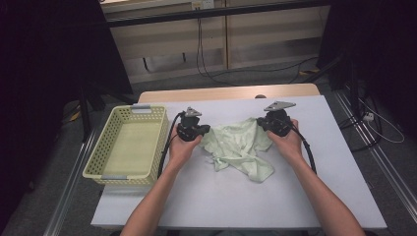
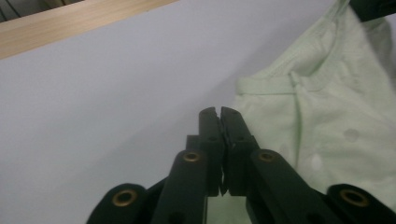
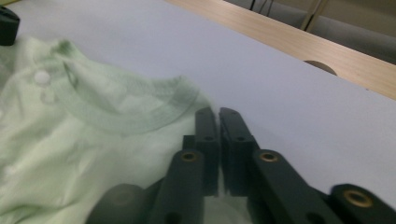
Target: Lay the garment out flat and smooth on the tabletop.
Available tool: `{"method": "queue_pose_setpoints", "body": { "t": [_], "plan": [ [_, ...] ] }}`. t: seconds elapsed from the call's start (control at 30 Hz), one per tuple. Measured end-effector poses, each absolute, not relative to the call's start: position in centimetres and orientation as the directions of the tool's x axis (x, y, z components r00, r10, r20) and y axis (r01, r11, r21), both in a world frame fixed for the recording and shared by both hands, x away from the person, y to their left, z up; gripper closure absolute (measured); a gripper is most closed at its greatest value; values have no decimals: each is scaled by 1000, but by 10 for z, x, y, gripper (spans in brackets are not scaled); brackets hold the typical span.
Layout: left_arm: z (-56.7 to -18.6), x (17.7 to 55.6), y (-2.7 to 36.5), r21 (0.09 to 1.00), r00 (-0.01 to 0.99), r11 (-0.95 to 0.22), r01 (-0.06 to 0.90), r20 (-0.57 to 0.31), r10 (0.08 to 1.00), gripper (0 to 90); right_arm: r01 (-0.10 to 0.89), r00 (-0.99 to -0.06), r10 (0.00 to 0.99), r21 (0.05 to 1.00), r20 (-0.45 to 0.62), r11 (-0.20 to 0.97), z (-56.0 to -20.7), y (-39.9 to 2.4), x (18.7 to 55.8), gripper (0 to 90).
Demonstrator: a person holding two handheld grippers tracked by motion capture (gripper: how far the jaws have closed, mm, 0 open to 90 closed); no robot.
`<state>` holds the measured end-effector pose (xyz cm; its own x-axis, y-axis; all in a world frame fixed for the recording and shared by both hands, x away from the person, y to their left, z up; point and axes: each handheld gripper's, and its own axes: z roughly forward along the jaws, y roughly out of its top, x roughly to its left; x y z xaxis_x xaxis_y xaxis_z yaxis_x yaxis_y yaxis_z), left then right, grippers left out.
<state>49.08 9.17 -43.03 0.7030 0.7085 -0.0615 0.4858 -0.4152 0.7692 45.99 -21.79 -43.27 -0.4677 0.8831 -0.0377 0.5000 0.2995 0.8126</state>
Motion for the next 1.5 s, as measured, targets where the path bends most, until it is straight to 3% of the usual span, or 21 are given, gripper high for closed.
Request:
{"method": "queue_pose_setpoints", "body": {
  "t": [0.07,0.17,0.37,0.5,0.63,0.9,1.27,1.43,1.5],
  "plan": [
    [-433,492,93,758,683,-411,506,-61,728,645,505,-450,892,813,-37,288,-434,-220,460,746],
    [-433,487,94,767,691,-419,487,-45,722,644,525,-433,901,807,-20,270,-435,-227,458,650],
    [-428,471,96,764,710,-442,471,-31,704,491,548,-437,899,789,-14,279,-435,-237,443,528],
    [-430,462,103,757,715,-452,471,-27,699,367,568,-437,899,782,22,257,-439,-248,434,507],
    [-438,459,110,765,701,-424,484,-49,712,240,583,-439,897,777,56,238,-445,-259,429,583],
    [-442,457,106,772,700,-417,480,-51,712,159,612,-431,898,759,86,221,-457,-264,435,640],
    [-443,458,102,773,676,-423,473,-11,737,191,618,-424,903,751,67,234,-466,-264,441,689],
    [-443,460,105,771,665,-419,480,-9,747,203,605,-432,900,757,51,247,-467,-262,442,873],
    [-444,461,105,770,667,-420,480,-9,745,203,607,-425,904,756,46,247,-466,-263,442,899]
  ]
}}
